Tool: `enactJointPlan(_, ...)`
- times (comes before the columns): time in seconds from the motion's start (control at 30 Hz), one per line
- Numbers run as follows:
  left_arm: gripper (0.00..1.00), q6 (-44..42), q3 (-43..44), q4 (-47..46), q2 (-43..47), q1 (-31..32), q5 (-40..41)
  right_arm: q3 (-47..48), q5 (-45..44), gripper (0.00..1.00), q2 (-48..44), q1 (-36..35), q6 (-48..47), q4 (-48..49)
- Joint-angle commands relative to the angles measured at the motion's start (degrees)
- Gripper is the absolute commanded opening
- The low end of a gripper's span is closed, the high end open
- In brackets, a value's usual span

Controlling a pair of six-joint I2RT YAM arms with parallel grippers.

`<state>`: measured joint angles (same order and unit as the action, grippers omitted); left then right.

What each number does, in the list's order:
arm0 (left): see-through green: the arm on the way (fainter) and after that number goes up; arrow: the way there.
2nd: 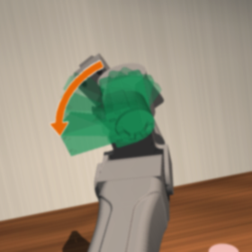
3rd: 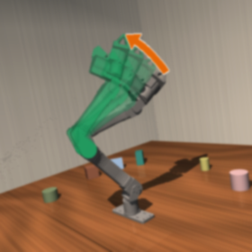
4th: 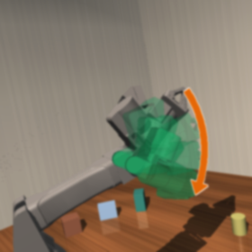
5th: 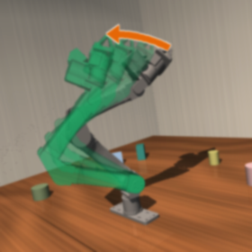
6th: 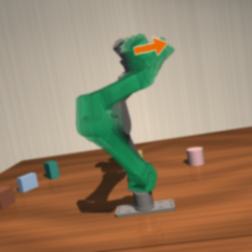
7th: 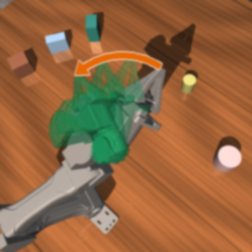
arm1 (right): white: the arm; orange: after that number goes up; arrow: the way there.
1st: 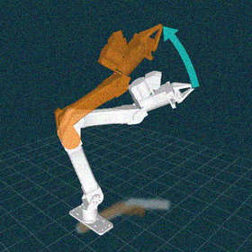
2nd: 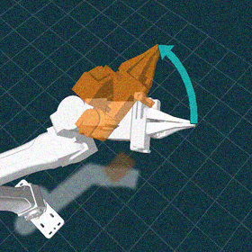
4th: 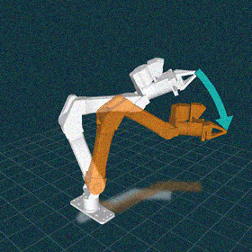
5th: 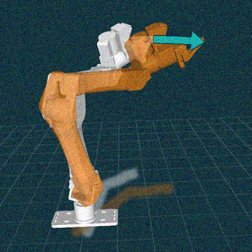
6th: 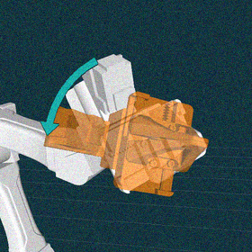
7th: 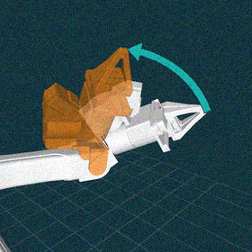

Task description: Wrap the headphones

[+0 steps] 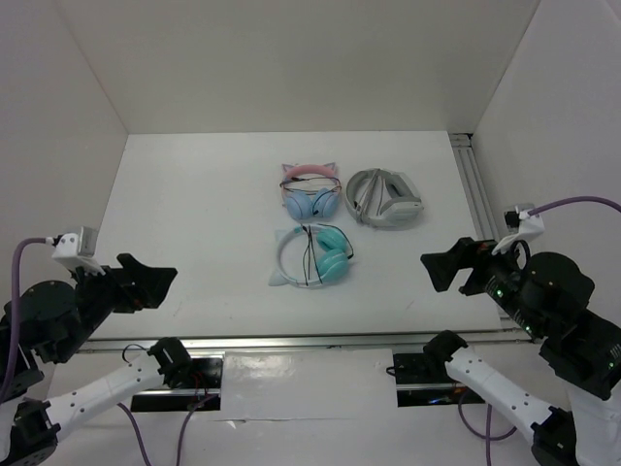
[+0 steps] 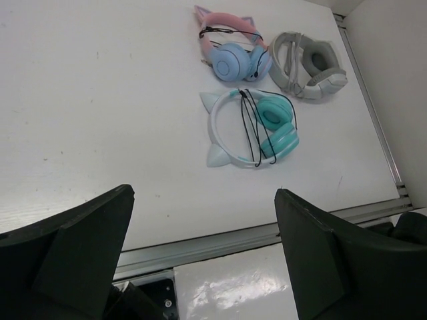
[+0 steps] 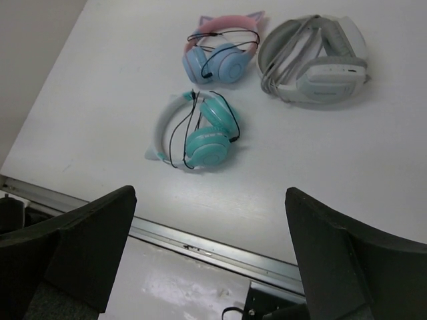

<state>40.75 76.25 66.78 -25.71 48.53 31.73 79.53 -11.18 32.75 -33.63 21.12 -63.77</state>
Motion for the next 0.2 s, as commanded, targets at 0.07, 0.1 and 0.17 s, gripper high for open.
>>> enactJointPlan(0.07,1.00,1.08,1.45,5.01,3.38,0.16,0.35,-2.69,2.04,1.00,-3.47,3.22,-1.96,-4.53)
enactJointPlan(0.1,1.00,1.78,0.66,5.72,3.91,0.16,0.96,-3.49,2.65,1.00,-3.48,4.00,-1.96,-4.00)
enactJointPlan(0.17,1.00,1.79,0.13,5.73,4.97,0.16,0.97,-4.12,3.18,1.00,-2.96,4.53,-2.67,-3.47)
